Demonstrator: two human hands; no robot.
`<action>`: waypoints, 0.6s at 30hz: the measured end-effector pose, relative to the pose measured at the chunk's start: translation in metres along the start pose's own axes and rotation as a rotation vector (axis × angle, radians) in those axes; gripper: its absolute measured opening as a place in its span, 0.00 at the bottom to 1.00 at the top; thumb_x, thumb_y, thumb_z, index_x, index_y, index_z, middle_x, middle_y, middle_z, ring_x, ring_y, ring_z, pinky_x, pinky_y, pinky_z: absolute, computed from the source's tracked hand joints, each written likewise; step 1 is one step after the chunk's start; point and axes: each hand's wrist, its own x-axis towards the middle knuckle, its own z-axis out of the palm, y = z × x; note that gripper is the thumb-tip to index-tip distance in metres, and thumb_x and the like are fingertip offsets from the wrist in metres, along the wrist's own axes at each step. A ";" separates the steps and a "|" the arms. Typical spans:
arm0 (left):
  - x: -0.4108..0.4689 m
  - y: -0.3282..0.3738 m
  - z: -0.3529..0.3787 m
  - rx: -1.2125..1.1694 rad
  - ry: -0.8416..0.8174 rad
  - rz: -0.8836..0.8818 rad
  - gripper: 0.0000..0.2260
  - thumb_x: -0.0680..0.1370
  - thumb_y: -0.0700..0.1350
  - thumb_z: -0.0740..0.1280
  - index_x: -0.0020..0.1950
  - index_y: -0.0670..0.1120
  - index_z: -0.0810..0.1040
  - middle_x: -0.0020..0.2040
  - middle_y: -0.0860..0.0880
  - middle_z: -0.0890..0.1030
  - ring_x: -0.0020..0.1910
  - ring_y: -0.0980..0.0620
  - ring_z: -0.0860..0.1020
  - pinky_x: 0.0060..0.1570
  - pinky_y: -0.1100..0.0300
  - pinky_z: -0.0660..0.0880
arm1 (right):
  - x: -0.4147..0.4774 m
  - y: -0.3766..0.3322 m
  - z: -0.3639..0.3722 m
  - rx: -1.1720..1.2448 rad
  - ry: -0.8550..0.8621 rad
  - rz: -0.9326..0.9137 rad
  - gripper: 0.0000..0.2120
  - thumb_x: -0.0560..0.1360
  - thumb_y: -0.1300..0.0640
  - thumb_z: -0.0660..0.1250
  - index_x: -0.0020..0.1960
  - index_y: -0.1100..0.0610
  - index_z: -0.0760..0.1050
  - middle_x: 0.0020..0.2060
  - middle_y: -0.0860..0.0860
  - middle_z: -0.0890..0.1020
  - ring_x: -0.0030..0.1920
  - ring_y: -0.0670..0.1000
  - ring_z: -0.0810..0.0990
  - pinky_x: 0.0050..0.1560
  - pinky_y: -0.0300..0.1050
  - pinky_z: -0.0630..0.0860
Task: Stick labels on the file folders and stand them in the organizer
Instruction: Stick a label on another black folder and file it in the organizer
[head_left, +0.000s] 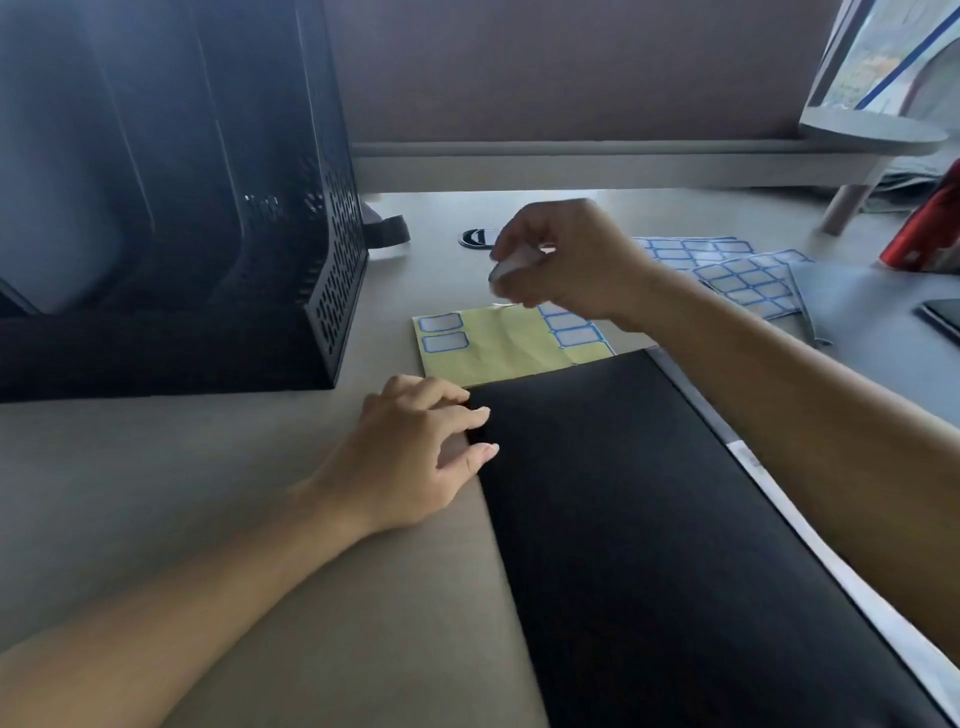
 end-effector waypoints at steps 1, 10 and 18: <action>-0.002 0.000 0.001 0.006 -0.015 0.015 0.26 0.73 0.68 0.55 0.62 0.58 0.80 0.61 0.56 0.77 0.62 0.49 0.71 0.61 0.47 0.69 | -0.008 0.002 0.005 -0.038 -0.043 0.017 0.08 0.68 0.62 0.76 0.44 0.53 0.80 0.38 0.49 0.80 0.28 0.49 0.79 0.28 0.42 0.74; -0.006 -0.019 0.000 -0.154 -0.013 0.158 0.21 0.73 0.68 0.61 0.60 0.60 0.79 0.62 0.61 0.75 0.67 0.58 0.68 0.68 0.50 0.66 | -0.047 0.038 0.048 0.300 -0.141 0.311 0.05 0.71 0.71 0.73 0.44 0.64 0.79 0.33 0.57 0.80 0.32 0.50 0.82 0.36 0.41 0.82; 0.007 -0.024 0.004 -0.233 0.195 0.122 0.15 0.75 0.56 0.65 0.57 0.50 0.81 0.51 0.55 0.82 0.52 0.52 0.77 0.53 0.59 0.72 | -0.053 0.052 0.056 0.180 -0.009 0.201 0.09 0.67 0.63 0.78 0.41 0.53 0.80 0.36 0.47 0.82 0.33 0.49 0.83 0.41 0.45 0.80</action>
